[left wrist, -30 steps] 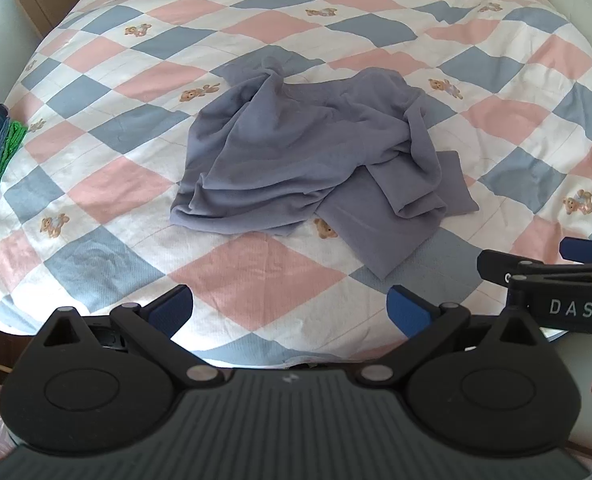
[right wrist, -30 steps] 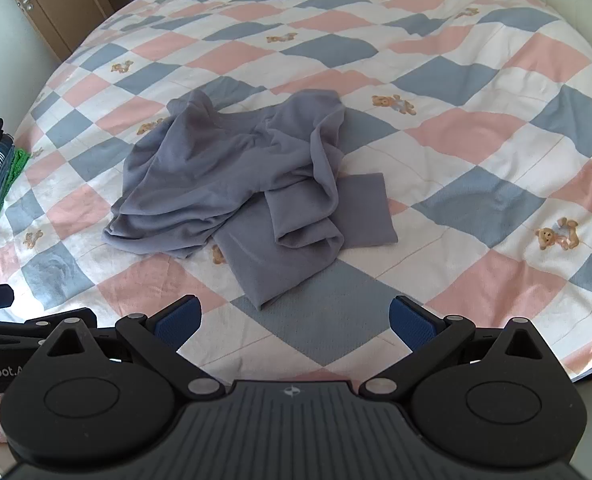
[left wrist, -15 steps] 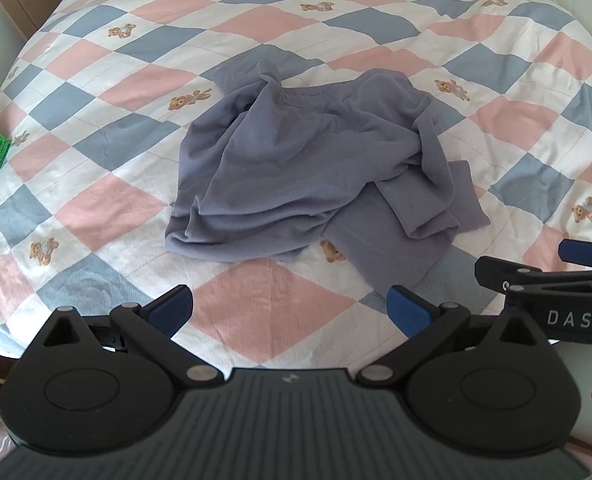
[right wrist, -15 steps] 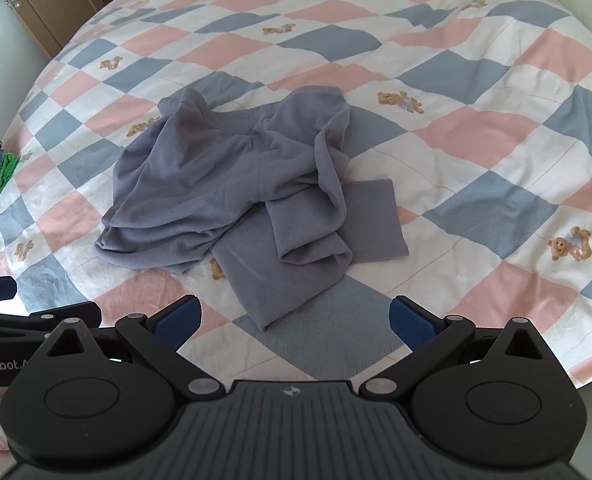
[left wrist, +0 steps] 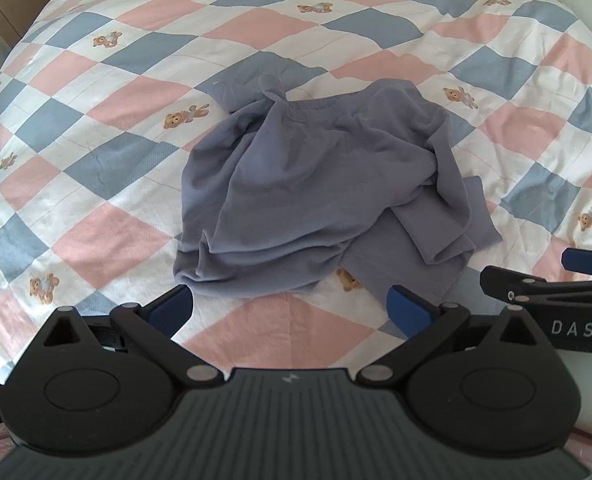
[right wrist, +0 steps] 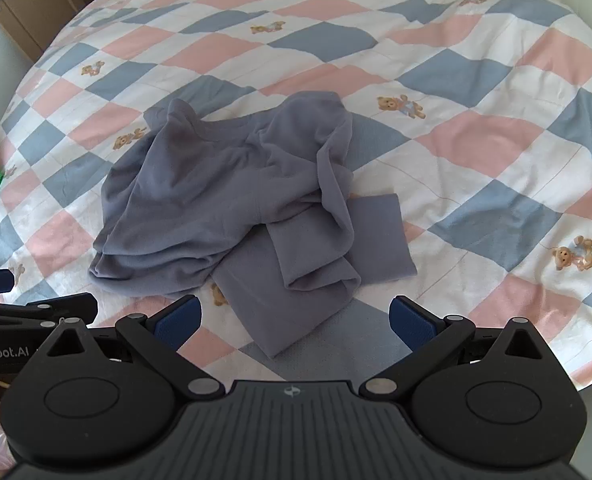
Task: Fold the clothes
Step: 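Grasp the pants waistband with the right gripper while the left gripper grasps the waistband too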
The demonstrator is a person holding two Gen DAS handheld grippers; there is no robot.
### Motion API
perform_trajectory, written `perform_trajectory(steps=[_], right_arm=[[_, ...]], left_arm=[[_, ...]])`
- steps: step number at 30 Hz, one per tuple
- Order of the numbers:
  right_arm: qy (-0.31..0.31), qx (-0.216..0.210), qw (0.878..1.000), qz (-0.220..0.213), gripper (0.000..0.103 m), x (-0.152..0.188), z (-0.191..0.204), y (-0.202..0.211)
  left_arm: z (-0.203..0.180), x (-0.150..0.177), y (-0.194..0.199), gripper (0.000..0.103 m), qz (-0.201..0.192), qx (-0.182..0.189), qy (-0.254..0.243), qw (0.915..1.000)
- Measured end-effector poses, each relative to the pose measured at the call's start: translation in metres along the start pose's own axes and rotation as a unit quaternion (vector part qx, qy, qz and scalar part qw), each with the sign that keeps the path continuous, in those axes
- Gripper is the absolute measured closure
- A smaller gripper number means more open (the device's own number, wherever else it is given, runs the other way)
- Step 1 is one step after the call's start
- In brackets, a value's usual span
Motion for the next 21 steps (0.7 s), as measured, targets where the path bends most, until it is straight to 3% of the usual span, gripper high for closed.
perform_trajectory(steps=[13,21], right_arm=[[-0.036,0.023,0.999,0.014,0.0,-0.017,0.012,-0.023],[-0.075,0.035,0.995,-0.047,0.0,-0.024,-0.004,-0.034]], left_arm=[[0.028,-0.027,-0.029,0.001,-0.009,0.019,-0.032,0.9993],[0.036,-0.049,-0.059,0.001,-0.007,0.02,-0.066,0.9976]])
Point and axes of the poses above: each gripper's, at about its wrist camera, not at the fingertips, and y roughly against the way its jaws point, z to its left, x to its underside, the point moved 5 cm from there along -y, roughly the way its jaws point, and after that the axes turned 8 degrees about -x, right-handed, at the moved point
